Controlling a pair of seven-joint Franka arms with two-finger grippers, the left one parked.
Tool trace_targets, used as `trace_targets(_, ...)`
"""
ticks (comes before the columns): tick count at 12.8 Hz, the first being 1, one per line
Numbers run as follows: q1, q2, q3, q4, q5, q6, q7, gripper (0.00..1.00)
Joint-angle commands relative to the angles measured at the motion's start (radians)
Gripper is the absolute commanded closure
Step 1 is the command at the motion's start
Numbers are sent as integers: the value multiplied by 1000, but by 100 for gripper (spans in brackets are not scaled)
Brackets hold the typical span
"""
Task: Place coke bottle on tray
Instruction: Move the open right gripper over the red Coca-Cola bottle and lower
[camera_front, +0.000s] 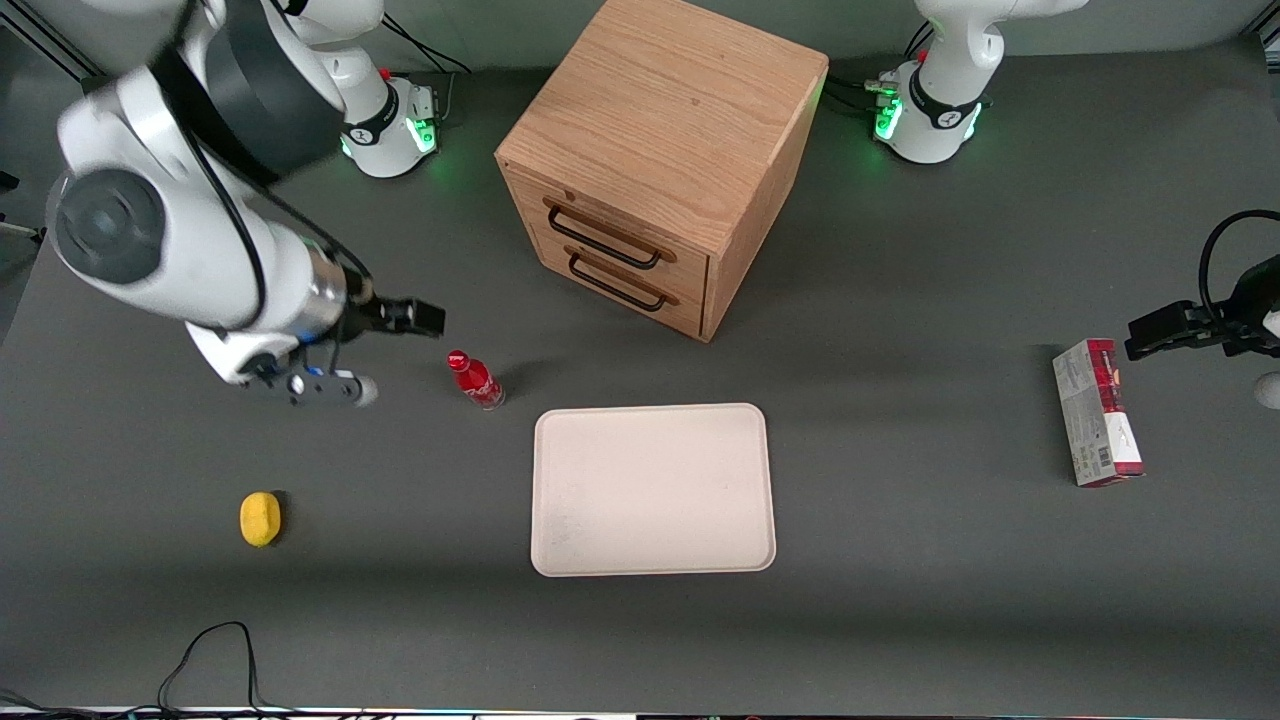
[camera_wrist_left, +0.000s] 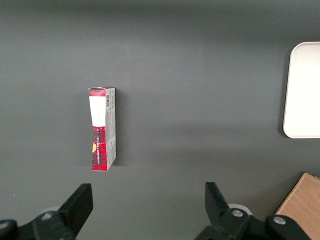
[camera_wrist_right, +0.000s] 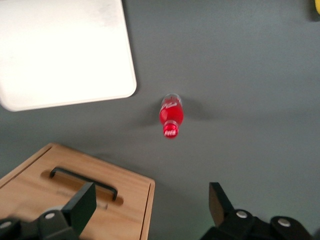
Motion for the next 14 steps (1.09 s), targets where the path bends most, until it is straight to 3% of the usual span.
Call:
trace_targets(1, 8, 0, 0, -150, -28, 143, 29, 0)
trace_targets(4, 6, -29, 0, -290, -46, 229, -6, 0)
trace_targets(9, 2, -176, -5, -647, -45, 537, -40, 0)
trace_targets(14, 0, -171, -20, -734, -45, 658, -72, 1)
